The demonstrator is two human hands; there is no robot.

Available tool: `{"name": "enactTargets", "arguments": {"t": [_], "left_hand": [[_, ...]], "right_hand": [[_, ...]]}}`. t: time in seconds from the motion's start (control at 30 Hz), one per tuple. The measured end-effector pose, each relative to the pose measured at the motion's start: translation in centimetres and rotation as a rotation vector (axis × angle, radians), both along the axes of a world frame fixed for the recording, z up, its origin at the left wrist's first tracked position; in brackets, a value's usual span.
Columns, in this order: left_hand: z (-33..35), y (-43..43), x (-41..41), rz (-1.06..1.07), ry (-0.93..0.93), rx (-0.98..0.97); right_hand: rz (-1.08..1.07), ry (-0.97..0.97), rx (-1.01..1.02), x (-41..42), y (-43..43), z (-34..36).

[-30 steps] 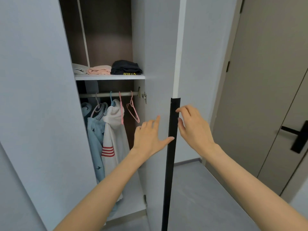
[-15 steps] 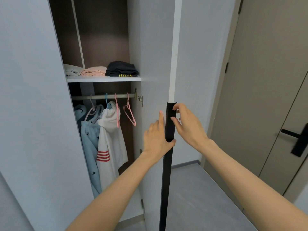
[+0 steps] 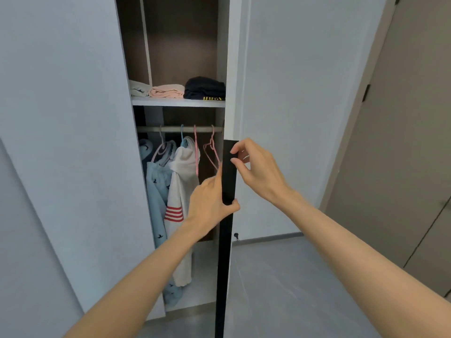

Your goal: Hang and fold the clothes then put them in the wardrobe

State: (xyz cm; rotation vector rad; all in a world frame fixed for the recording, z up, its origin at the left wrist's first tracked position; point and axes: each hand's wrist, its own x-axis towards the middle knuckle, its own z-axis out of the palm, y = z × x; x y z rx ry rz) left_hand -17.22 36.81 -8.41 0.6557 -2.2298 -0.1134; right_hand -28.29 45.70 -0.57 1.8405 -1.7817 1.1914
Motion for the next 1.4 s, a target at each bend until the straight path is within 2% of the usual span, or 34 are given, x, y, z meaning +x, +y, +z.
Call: {"name": "enactTargets", "arguments": {"t": [0.2,0.37,0.47,0.67,0.83,1.03,1.4], "left_hand": [[-0.8,-6.4,6.1,0.173,-0.067,0.048],[-0.8,-13.1,10.2,0.230,0.024,-0.004],[-0.7,-17.7,11.9,0.288,0.004,0.002],[-0.5,-25.3,12.8,0.367,-0.050,0.126],[-0.3,-29.3,12.3,0.390,-0.115,0.142],[0.8,-32.9,11.2,0.438,-0.205,0.093],[0.2,-36.7,9.3,0.538,-0.207,0.056]], "right_hand": [[0.154,-0.089,0.019,5.0,-7.4,0.5],[0.180,-0.302,0.013,8.5,-15.0,0.5],[0.173,-0.412,0.008,10.0,-19.8,0.5],[0.114,-0.443,0.035,10.7,-27.2,0.6],[0.074,-0.470,0.036,11.0,-31.3,0.7],[-0.001,-0.461,0.097,10.6,-35.4,1.4],[-0.089,-0.448,0.118,9.6,-40.2,1.7]]}}
